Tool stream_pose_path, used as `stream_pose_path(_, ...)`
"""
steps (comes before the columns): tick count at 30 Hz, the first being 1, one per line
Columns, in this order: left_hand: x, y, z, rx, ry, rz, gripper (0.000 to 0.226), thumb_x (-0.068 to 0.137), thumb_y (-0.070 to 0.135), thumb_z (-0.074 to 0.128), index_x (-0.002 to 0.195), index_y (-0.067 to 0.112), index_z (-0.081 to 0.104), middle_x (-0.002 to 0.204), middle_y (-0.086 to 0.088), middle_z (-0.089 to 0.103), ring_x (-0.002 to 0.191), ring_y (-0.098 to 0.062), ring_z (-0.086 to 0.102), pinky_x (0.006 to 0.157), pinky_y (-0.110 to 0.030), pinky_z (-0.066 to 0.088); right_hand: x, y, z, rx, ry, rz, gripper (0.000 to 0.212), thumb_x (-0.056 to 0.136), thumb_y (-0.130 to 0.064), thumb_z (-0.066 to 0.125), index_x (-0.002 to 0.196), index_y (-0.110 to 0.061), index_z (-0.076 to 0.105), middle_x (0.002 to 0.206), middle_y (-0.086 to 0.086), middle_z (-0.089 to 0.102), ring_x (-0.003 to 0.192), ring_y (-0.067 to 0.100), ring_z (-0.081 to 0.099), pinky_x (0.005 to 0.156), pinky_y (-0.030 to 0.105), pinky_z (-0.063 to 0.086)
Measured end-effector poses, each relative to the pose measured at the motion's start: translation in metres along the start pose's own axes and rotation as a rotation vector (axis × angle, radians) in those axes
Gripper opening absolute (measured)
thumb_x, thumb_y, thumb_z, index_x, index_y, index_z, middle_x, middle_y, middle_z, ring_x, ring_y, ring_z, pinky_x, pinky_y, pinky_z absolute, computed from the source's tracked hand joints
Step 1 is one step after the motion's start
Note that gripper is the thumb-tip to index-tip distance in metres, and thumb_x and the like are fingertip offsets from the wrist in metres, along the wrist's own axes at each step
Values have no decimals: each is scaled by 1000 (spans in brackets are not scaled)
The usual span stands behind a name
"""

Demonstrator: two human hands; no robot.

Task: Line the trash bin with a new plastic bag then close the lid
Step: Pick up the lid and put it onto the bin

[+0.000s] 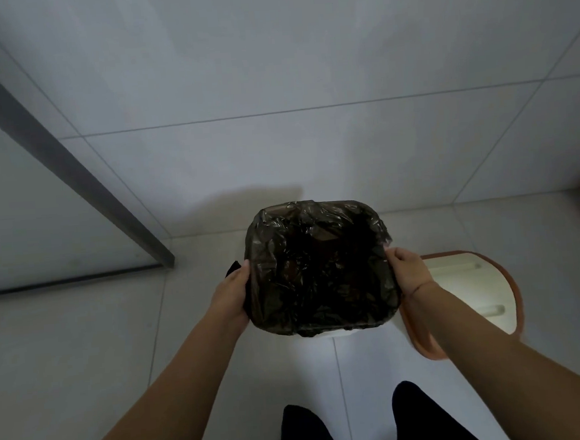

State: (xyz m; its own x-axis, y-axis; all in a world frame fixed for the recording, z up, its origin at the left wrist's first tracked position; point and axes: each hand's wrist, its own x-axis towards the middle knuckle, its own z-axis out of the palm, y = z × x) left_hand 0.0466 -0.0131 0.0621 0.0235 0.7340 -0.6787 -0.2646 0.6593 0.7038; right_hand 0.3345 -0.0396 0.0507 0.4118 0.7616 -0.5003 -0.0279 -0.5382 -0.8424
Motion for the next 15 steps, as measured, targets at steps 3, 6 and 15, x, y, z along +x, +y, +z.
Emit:
stream_pose_path(3,3,-11,-2,-6,27,-11,37,90,27,59,116,1,64,113,-18,69,102,-33,66,88,-43,54,3,7,4,-21,-79,49,25,91,-9,47,70,-13,60,76,10,62,72,24,56,63,27,48)
stream_pose_path(6,2,-11,-1,43,168,-3,29,89,29,61,99,2,67,96,-14,70,89,-30,66,79,-37,53,2,10,0,21,-70,36,30,94,-30,48,73,-15,64,80,9,66,75,23,61,72,30,50)
stream_pose_path(15,-83,9,116,521,381,1110,22,81,3,50,101,11,56,103,-3,54,96,-14,52,89,-23,40,0,20,-74,-88,45,-8,41,98,-32,36,103,-2,64,93,16,64,82,26,58,76,32,44)
